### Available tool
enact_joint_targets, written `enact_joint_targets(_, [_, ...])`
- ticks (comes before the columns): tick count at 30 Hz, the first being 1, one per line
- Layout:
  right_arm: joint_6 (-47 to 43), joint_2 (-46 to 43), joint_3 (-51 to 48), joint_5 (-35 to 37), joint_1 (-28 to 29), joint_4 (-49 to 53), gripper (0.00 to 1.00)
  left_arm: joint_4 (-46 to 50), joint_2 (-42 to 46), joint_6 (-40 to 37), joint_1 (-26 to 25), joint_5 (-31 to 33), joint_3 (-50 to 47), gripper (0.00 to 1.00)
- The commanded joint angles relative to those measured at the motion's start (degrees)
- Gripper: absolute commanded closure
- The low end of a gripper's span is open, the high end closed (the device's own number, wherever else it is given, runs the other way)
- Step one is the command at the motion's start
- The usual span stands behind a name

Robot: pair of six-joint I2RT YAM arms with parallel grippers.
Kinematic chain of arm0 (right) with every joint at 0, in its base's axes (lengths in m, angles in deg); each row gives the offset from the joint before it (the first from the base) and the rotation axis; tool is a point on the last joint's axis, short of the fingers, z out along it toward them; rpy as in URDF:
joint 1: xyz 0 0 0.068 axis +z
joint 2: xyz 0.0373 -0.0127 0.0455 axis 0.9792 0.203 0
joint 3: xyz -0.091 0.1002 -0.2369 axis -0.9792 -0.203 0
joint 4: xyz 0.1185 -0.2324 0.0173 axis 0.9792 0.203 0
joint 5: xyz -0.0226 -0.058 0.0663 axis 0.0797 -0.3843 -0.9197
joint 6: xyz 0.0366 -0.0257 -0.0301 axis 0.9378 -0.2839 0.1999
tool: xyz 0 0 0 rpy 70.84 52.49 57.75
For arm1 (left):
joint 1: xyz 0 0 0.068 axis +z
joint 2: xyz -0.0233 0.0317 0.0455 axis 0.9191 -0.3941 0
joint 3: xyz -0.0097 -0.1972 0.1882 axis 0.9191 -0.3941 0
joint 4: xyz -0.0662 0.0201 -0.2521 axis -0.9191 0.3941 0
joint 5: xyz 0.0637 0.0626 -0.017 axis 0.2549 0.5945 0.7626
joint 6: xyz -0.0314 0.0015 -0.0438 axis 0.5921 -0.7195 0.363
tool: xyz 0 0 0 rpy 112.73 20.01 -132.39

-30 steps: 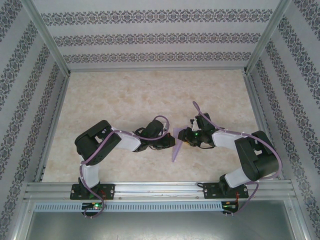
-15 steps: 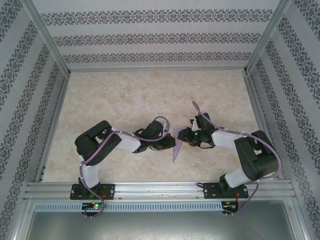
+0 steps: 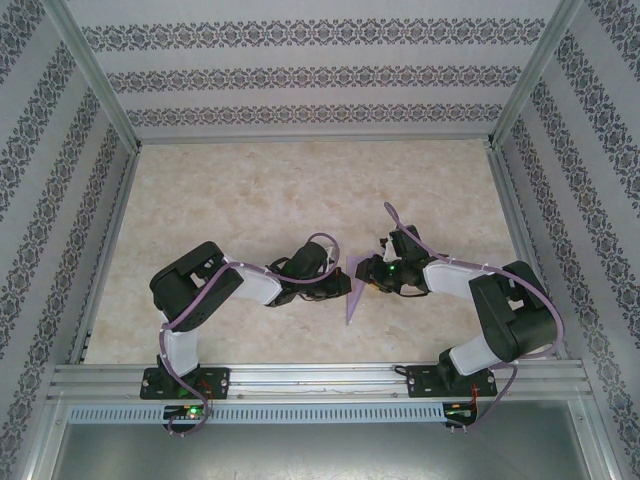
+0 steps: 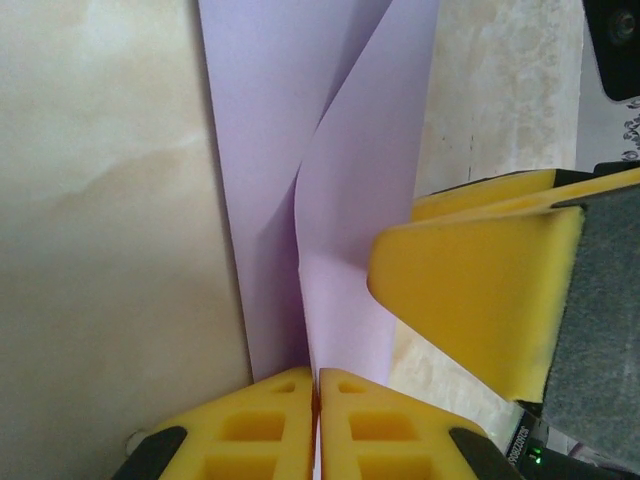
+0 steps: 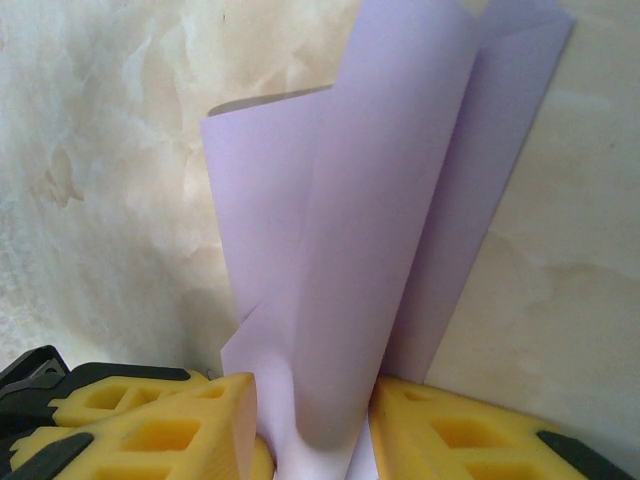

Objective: Fold a paper plane with a square sheet of paper (fold left side to right side)

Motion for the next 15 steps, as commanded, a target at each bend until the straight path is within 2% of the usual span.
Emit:
enact_joint_targets(1, [-1.0, 1.9, -1.7, 3.7, 1.6, -0.8, 0.63, 4.2, -0.7, -1.0, -1.2, 1.3, 0.1, 0.91])
enact_joint_targets(15, [-0.4, -0.5, -2.5, 3.4, 1.2, -1.2, 0.63, 4.2, -2.9, -0.3, -1.8, 1.8, 0.8, 0.91])
